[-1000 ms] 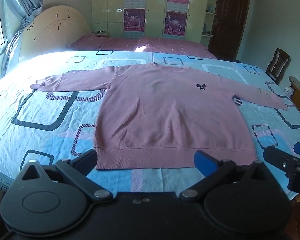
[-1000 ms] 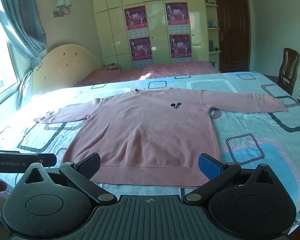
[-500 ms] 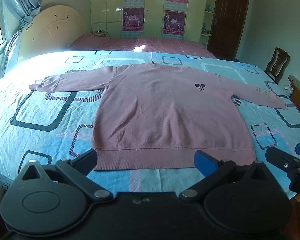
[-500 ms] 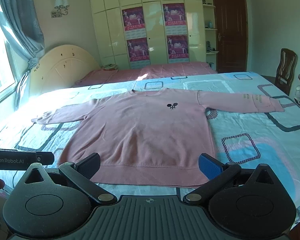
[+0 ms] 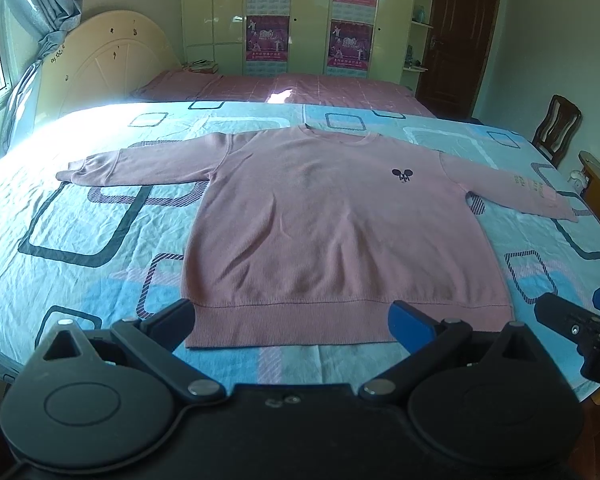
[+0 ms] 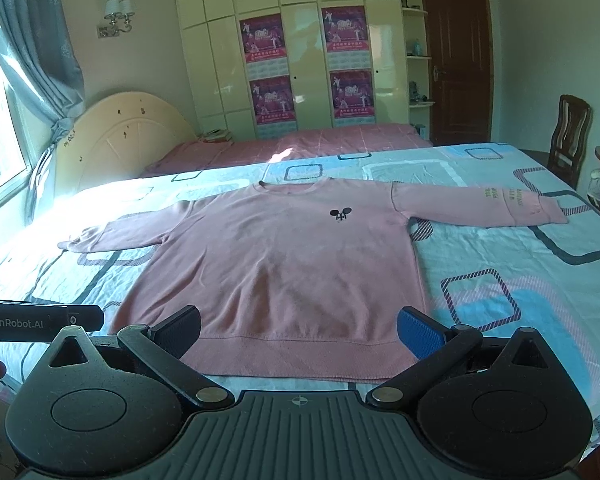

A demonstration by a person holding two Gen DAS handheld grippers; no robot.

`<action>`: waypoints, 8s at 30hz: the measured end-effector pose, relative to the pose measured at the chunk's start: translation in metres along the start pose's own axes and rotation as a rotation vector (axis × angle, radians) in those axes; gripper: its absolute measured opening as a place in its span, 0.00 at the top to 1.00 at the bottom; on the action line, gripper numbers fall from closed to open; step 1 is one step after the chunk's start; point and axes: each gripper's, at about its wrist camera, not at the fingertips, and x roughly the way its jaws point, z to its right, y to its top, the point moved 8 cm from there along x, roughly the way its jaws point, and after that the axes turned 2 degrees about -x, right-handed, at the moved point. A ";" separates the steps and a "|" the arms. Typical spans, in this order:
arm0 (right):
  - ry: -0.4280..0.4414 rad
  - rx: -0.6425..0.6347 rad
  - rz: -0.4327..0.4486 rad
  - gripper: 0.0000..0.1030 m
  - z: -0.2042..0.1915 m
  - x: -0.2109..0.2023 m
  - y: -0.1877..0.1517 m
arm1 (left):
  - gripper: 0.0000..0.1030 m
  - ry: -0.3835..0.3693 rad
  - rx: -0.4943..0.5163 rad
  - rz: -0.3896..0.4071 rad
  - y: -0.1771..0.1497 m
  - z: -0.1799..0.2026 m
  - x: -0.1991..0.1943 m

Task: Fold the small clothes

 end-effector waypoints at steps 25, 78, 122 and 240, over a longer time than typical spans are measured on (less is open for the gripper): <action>-0.017 0.021 0.009 0.00 0.005 0.008 0.002 | 0.00 0.010 0.001 0.003 0.008 -0.003 0.013; -0.183 0.100 -0.014 0.00 0.032 0.126 0.047 | 0.00 -0.004 0.088 -0.038 0.099 -0.020 0.146; -0.521 0.627 -0.068 0.32 0.460 0.270 0.062 | 0.11 0.001 0.109 -0.084 0.177 0.078 0.354; -0.064 0.327 -0.166 0.59 0.246 0.473 0.141 | 0.92 -0.095 -0.134 0.058 0.184 0.003 0.423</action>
